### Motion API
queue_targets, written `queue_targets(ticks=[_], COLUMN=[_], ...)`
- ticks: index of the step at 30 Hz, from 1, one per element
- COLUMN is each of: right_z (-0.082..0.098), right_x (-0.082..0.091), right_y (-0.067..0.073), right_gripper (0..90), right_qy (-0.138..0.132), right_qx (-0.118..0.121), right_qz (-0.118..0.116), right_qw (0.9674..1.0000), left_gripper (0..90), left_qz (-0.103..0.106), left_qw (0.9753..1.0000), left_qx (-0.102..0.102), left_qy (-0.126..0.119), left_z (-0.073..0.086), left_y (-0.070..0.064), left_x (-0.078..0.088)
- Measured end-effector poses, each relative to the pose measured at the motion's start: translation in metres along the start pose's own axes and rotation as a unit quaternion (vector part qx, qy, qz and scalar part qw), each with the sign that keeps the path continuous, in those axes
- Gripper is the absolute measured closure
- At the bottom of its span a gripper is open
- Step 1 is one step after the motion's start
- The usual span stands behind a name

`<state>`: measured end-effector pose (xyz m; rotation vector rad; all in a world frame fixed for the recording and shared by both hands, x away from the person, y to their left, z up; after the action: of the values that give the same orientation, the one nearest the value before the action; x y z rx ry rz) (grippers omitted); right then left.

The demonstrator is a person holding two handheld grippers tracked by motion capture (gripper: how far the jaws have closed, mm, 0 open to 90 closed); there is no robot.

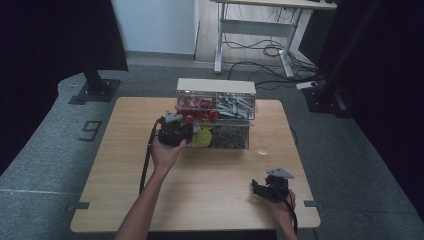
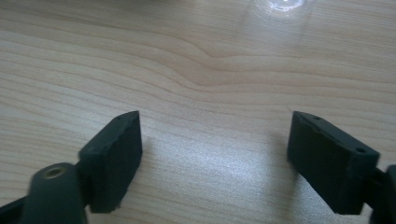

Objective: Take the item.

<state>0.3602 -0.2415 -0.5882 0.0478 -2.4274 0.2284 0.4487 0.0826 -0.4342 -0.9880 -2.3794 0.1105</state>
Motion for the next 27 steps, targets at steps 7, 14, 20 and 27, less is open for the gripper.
queue_targets(ticks=[7,14,20,27], right_z=[-0.003,-0.020,-0.039,-0.064], right_x=[0.002,0.021,0.032,0.034], right_y=[-0.002,0.000,0.003,0.014], right_gripper=[27.8,32.4,34.7,35.4], right_qy=[-0.004,-0.047,-0.082,-0.099], right_qx=[-0.007,-0.026,-0.041,-0.039], right_qz=[-0.007,-0.036,-0.047,-0.063], right_qw=[0.9999,0.9979,0.9947,0.9923], left_gripper=[89.5,89.5,89.5,89.5], left_qz=[0.002,0.003,0.004,0.006], left_qw=[1.0000,1.0000,0.9999,0.9999], left_qx=[-0.002,-0.006,-0.008,-0.009], left_qy=[-0.002,-0.001,0.004,0.007], left_z=[0.000,-0.001,-0.002,-0.004], left_y=[-0.001,-0.002,-0.001,0.000], left_x=[-0.002,-0.003,-0.004,-0.001])
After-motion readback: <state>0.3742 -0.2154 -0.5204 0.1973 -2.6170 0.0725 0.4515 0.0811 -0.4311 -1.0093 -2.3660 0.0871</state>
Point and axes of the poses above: each handheld gripper's, and its own axes: x roughly backward along the jaws, z roughly out of its underside, y roughly to its left, the point moved 5 cm from there along -x, roughly forward along the jaws, and after that the axes turned 14 degrees about z, right-handed, at the moved point
